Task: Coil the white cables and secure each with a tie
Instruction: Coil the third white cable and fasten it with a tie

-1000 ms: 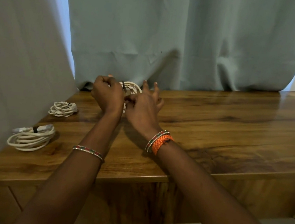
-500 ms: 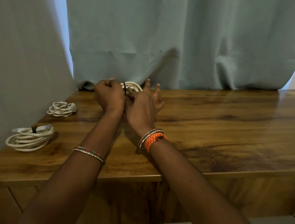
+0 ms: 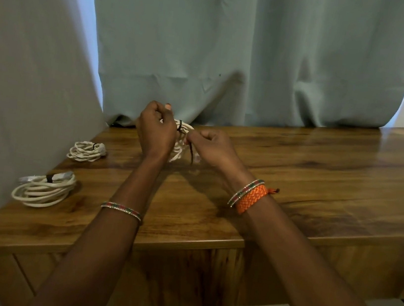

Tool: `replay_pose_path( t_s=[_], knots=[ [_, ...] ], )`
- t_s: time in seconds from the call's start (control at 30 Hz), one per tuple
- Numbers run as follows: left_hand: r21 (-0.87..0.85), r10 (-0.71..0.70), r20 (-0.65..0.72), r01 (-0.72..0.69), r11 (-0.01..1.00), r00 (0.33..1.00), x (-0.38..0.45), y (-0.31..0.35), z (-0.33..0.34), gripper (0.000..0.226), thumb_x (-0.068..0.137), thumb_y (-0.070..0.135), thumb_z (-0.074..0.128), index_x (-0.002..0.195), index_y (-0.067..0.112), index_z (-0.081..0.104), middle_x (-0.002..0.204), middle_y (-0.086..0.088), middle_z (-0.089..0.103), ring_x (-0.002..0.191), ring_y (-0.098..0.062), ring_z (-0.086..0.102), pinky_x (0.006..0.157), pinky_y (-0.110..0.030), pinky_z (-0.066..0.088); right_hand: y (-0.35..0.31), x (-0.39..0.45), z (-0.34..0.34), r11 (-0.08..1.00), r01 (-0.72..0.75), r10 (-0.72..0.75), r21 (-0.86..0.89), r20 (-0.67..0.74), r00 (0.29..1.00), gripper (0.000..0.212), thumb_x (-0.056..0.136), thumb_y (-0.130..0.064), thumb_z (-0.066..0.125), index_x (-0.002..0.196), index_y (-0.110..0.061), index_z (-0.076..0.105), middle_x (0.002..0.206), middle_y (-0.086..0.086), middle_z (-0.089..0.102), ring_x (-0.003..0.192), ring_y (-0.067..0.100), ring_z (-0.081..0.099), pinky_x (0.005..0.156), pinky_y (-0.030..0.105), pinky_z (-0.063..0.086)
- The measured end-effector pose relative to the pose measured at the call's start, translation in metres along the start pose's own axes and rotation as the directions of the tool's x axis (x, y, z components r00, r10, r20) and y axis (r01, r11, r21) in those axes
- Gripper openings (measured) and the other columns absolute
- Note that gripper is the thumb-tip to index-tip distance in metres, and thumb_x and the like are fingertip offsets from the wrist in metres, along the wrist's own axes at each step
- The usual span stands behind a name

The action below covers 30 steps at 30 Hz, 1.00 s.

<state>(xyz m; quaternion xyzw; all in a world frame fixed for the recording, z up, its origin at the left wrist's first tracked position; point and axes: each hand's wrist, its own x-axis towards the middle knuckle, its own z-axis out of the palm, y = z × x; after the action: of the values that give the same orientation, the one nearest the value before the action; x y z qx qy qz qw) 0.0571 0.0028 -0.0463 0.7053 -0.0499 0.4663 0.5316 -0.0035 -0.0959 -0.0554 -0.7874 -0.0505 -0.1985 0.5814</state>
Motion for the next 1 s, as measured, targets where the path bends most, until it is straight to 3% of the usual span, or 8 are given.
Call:
replay_pose_path(
  t_s=[0.1, 0.2, 0.37, 0.47, 0.67, 0.8, 0.93, 1.0],
  knots=[
    [0.000, 0.048, 0.023, -0.048, 0.999, 0.999, 0.002, -0.006, 0.002, 0.023, 0.091, 0.022, 0.051, 0.071, 0.012, 0.048, 0.065, -0.005, 0.056, 0.063, -0.024, 0.056, 0.058, -0.033, 0.041, -0.011, -0.012, -0.011, 0.992, 0.066, -0.058, -0.107, 0.074, 0.996, 0.029, 0.080, -0.044, 0.054, 0.069, -0.024, 0.072, 0.069, -0.003, 0.065, 0.089, 0.031, 0.059, 0.085, 0.047, 0.047],
    [0.056, 0.154, 0.059, -0.157, 0.986, 0.986, -0.003, -0.006, 0.002, 0.024, 0.090, 0.026, 0.049, 0.071, 0.013, 0.048, 0.063, -0.003, 0.055, 0.064, -0.028, 0.059, 0.056, -0.036, 0.044, -0.028, -0.019, -0.029, 0.996, 0.063, -0.051, -0.066, 0.180, 0.982, 0.034, 0.092, -0.023, 0.052, 0.075, 0.002, 0.065, 0.064, 0.006, 0.056, 0.061, 0.016, 0.052, 0.063, 0.029, 0.040],
    [0.084, 0.314, 0.130, -0.326, 0.942, 0.941, -0.010, -0.002, -0.002, 0.023, 0.091, 0.022, 0.049, 0.075, 0.006, 0.053, 0.064, -0.007, 0.058, 0.063, -0.029, 0.059, 0.054, -0.032, 0.038, -0.053, -0.016, -0.053, 0.974, -0.096, 0.021, 0.205, 0.340, 0.940, 0.028, 0.095, -0.013, 0.047, 0.068, -0.013, 0.056, 0.061, 0.000, 0.058, 0.050, 0.007, 0.053, 0.048, 0.019, 0.042],
    [-0.054, 0.405, 0.210, -0.403, 0.914, 0.890, -0.022, 0.012, 0.000, 0.024, 0.092, 0.021, 0.049, 0.072, 0.008, 0.051, 0.056, 0.004, 0.049, 0.053, -0.012, 0.051, 0.051, -0.029, 0.035, -0.064, 0.006, -0.066, 0.930, -0.126, 0.016, 0.345, 0.306, 0.952, 0.027, 0.094, -0.010, 0.045, 0.069, -0.011, 0.053, 0.058, -0.001, 0.055, 0.046, 0.005, 0.047, 0.043, 0.016, 0.036],
    [-0.348, 0.354, 0.209, -0.269, 0.898, 0.912, -0.047, 0.035, 0.004, 0.032, 0.094, 0.023, 0.048, 0.069, 0.003, 0.048, 0.049, 0.012, 0.046, 0.047, 0.004, 0.046, 0.047, -0.011, 0.029, -0.030, 0.053, -0.069, 0.781, -0.425, 0.247, 0.459, 0.398, 0.884, 0.032, 0.095, -0.010, 0.036, 0.065, -0.011, 0.047, 0.049, -0.001, 0.050, 0.041, 0.007, 0.046, 0.043, 0.016, 0.044],
    [-0.382, 0.464, 0.285, -0.344, 0.857, 0.839, -0.061, 0.047, 0.001, 0.027, 0.092, 0.028, 0.044, 0.068, 0.015, 0.045, 0.052, 0.008, 0.045, 0.048, 0.001, 0.043, 0.049, -0.014, 0.031, 0.006, 0.070, -0.056, 0.830, -0.461, 0.373, 0.314, 0.300, 0.878, 0.024, 0.094, -0.011, 0.034, 0.075, -0.012, 0.049, 0.073, 0.006, 0.052, 0.055, 0.015, 0.057, 0.050, 0.023, 0.053],
    [-0.419, 0.286, 0.330, -0.132, 0.898, 0.900, -0.053, 0.047, 0.011, 0.031, 0.093, 0.028, 0.048, 0.066, 0.015, 0.047, 0.049, 0.006, 0.047, 0.047, -0.003, 0.043, 0.049, -0.025, 0.036, 0.021, 0.056, -0.050, 0.752, -0.479, 0.270, 0.452, 0.452, 0.850, 0.021, 0.098, -0.012, 0.040, 0.087, -0.005, 0.056, 0.085, 0.018, 0.060, 0.073, 0.022, 0.059, 0.072, 0.032, 0.053],
    [-0.362, 0.190, 0.333, -0.061, 0.930, 0.923, -0.044, 0.040, 0.019, 0.032, 0.095, 0.022, 0.051, 0.065, 0.012, 0.048, 0.045, 0.009, 0.042, 0.040, 0.000, 0.036, 0.045, -0.021, 0.030, 0.022, 0.053, -0.050, 0.799, -0.340, 0.170, 0.496, 0.358, 0.918, 0.021, 0.095, -0.004, 0.046, 0.077, -0.003, 0.057, 0.083, 0.017, 0.066, 0.066, 0.017, 0.060, 0.065, 0.026, 0.054]
  ],
)
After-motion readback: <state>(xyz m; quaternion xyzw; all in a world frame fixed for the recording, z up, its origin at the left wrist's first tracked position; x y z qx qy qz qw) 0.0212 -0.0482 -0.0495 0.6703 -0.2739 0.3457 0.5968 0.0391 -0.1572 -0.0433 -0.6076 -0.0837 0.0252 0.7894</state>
